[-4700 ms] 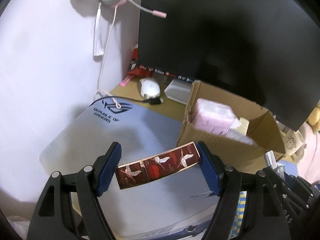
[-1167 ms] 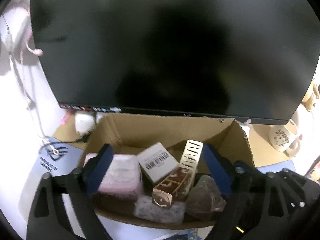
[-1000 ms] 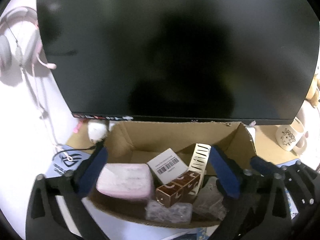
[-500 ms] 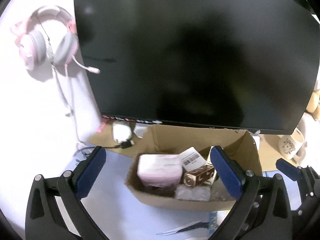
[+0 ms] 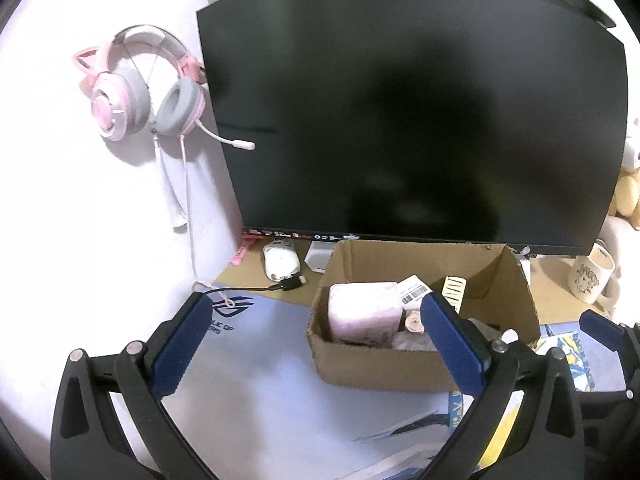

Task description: Organize objects

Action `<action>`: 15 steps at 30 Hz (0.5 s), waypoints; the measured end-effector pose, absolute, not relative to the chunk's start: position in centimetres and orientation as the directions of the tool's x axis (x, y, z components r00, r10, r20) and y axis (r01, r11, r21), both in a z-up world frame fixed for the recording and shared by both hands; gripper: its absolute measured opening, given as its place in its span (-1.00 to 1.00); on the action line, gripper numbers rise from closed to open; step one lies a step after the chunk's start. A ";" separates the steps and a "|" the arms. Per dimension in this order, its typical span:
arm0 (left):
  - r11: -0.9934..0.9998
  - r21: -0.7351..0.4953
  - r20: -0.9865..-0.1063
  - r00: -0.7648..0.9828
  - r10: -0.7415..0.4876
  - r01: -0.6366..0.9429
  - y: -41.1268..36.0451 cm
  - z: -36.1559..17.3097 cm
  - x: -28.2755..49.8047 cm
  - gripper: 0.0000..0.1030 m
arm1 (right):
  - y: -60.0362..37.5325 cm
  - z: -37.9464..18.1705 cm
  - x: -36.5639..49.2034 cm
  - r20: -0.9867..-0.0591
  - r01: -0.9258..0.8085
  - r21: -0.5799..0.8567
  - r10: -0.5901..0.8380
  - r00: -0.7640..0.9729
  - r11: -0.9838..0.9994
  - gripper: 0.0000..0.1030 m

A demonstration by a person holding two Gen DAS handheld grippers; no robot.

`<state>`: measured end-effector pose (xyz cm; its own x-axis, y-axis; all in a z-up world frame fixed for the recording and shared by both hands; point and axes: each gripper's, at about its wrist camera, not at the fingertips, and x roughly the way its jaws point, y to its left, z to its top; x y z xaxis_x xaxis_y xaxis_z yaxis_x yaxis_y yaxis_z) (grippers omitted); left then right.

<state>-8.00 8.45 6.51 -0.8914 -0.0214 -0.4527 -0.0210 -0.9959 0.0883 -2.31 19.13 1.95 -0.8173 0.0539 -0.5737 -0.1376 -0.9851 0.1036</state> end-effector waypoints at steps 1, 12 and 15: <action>-0.996 0.085 -0.448 -0.894 -0.016 -0.025 8.2 6.5 -7.7 1.00 | 19.2 1.8 -2.1 -0.578 -0.143 0.103 0.057 -0.814 -0.984 1.00; -0.998 0.043 -0.405 -0.914 0.022 -0.043 6.5 5.2 -4.4 1.00 | 17.8 1.6 1.1 -0.540 -0.220 0.015 0.177 -0.823 -0.975 1.00; -0.999 0.050 -0.364 -0.931 -0.014 -0.004 5.7 4.8 -3.5 1.00 | 17.6 1.5 1.6 -0.529 -0.209 0.032 0.161 -0.833 -0.977 1.00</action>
